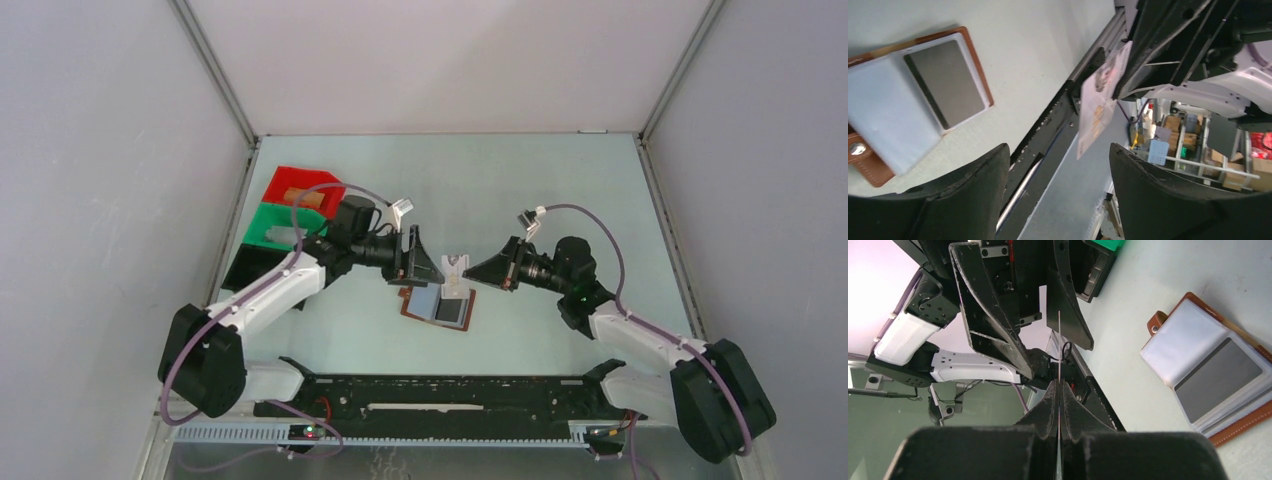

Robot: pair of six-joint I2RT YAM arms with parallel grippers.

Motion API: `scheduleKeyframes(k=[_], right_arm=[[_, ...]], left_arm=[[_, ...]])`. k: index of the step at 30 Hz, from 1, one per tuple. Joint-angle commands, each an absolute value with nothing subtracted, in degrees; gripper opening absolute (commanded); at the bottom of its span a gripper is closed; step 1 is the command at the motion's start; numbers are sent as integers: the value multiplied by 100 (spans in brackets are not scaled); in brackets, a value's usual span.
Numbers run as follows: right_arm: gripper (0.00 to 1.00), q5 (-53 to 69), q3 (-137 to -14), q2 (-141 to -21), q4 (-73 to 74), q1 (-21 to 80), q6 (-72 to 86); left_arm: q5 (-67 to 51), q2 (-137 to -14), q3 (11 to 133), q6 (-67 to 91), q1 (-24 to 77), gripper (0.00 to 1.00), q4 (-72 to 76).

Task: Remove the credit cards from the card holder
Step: Place the credit card in the storage box.

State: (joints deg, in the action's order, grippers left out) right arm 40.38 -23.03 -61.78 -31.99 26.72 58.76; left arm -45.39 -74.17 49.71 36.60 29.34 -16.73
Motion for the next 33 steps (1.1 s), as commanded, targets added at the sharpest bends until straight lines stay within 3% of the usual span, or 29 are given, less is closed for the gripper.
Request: scheduleKeyframes(k=[1, 5, 20, 23, 25, 27, 33], right_arm=[[0, 4264, -2566, -6455, -4244, 2792, 6232], [0, 4255, -2648, -6778, -4651, 2967, 6435], [2, 4085, -2725, -7338, -4731, 3180, 6535], [45, 4061, -2725, -7380, -4520, 3077, 6562], [64, 3897, -2725, -7253, -4161, 3008, 6462], [68, 3706, -2725, -7080, -3717, 2917, 6289], [69, 3156, -2716, -6488, -2189, 2544, 5708]], left_arm=[[-5144, -7250, 4831, 4013, 2918, 77, -995], [-5281, -7260, 4690, 4376, 2918, 66, -478], [-5208, -7222, 4667, 4624, 2809, 2, -417], [-5153, -7110, 4712, 4475, 2578, 0, -773], [-5079, -6968, 4796, 4229, 2280, 0, -1204], [-5044, -6826, 4894, 4020, 1944, 0, -1604], [-4652, -6761, 5449, 3322, 618, 0, -3070]])
